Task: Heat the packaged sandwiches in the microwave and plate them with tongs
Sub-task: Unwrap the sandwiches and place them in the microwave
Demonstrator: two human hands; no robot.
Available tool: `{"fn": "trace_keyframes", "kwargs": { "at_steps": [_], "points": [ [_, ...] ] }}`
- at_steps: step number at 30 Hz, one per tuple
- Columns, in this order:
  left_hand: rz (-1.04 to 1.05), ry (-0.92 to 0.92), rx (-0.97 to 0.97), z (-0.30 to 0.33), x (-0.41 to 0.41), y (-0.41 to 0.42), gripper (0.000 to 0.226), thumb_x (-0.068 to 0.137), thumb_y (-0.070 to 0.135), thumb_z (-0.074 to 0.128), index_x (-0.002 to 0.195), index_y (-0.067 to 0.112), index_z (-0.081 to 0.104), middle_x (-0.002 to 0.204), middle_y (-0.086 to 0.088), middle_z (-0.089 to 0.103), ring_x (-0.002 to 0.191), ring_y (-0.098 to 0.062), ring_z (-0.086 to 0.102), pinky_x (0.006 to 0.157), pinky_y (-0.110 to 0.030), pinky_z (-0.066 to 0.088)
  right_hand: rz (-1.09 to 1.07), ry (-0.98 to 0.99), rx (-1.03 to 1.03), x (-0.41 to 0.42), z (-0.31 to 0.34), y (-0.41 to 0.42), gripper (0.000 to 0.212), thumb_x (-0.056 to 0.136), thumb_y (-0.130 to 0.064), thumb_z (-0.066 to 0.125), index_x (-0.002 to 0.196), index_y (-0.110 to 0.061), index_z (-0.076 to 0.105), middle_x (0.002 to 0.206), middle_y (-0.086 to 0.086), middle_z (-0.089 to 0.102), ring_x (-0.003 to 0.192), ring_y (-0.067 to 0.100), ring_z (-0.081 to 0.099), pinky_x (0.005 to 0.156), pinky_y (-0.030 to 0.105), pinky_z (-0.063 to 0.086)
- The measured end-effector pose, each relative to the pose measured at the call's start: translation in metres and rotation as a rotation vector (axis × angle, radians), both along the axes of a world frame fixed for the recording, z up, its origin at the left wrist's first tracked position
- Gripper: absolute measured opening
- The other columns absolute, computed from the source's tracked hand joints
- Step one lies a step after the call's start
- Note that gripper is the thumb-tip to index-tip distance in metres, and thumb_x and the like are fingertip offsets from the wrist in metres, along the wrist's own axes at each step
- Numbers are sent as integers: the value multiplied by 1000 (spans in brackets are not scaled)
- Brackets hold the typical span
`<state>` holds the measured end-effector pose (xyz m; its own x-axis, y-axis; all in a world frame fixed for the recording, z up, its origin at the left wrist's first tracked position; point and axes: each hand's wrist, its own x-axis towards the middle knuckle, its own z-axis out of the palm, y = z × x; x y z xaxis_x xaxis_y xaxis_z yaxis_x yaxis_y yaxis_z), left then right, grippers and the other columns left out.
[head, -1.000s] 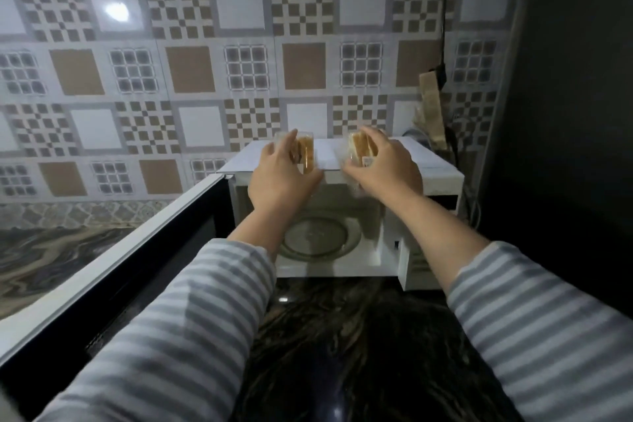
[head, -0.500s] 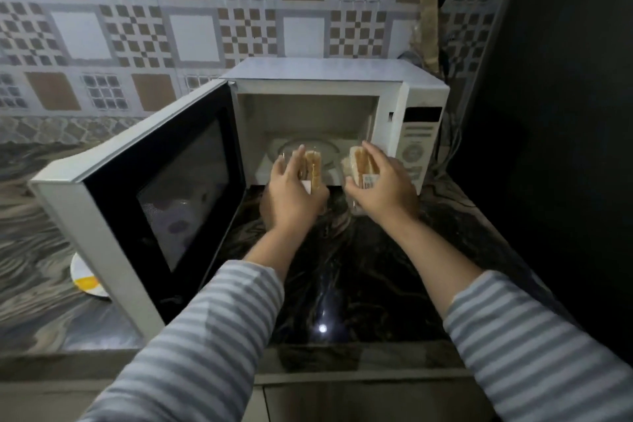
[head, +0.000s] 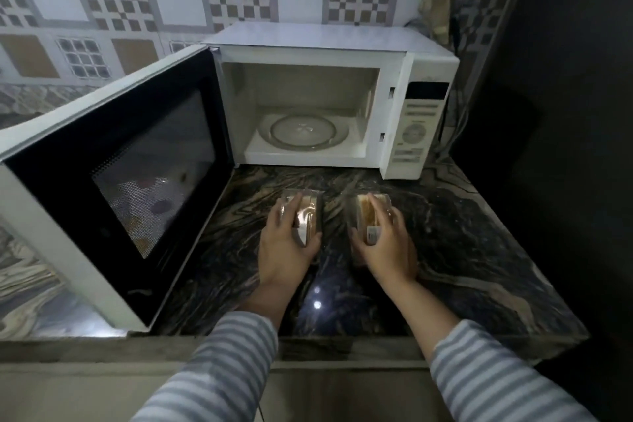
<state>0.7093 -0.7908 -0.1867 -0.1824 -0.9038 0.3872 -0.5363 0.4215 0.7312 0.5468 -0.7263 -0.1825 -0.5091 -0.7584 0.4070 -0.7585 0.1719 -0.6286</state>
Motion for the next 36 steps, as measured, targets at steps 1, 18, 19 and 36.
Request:
{"fn": "trace_keyframes", "kwargs": {
  "at_steps": [1, 18, 19, 36],
  "points": [
    [-4, -8, -13, -2, 0, 1, 80, 73, 30, 77, 142, 34, 38, 146, -8, 38, 130, -25, 43, 107, -35, 38, 7, -2, 18, -1, -1, 0, 69, 80, -38, 70, 142, -36, 40, 144, 7, 42, 122, 30, 52, 90, 38, 48],
    [-418, -556, 4, -1, 82, -27, 109, 66, 84, 43, 147, 39, -15, 159, 17, -3, 145, -4, 6, 116, -51, 21, 584, 364, -2, 51, -4, -3, 30, 88, -34, 53, 100, -17, 74, 102, 1, 65, 94, 22, 57, 75, 42, 52],
    [-418, -570, 9, 0, 82, -27, 110, 66, 86, 40, 148, 37, -15, 159, 17, -4, 145, -4, 5, 117, -51, 18, 589, 370, 20, 51, -6, -4, 34, 89, -38, 48, 100, -18, 74, 101, 0, 64, 93, 18, 53, 75, 40, 50],
    [-417, -591, 8, -6, 79, -22, 91, 78, 75, 31, 142, 43, -27, 160, 13, 2, 146, -9, 8, 117, -54, 6, 605, 387, -245, 64, -15, -4, 24, 91, -6, 46, 87, -2, 69, 86, 11, 67, 87, 19, 51, 79, 24, 43]
  ]
}}
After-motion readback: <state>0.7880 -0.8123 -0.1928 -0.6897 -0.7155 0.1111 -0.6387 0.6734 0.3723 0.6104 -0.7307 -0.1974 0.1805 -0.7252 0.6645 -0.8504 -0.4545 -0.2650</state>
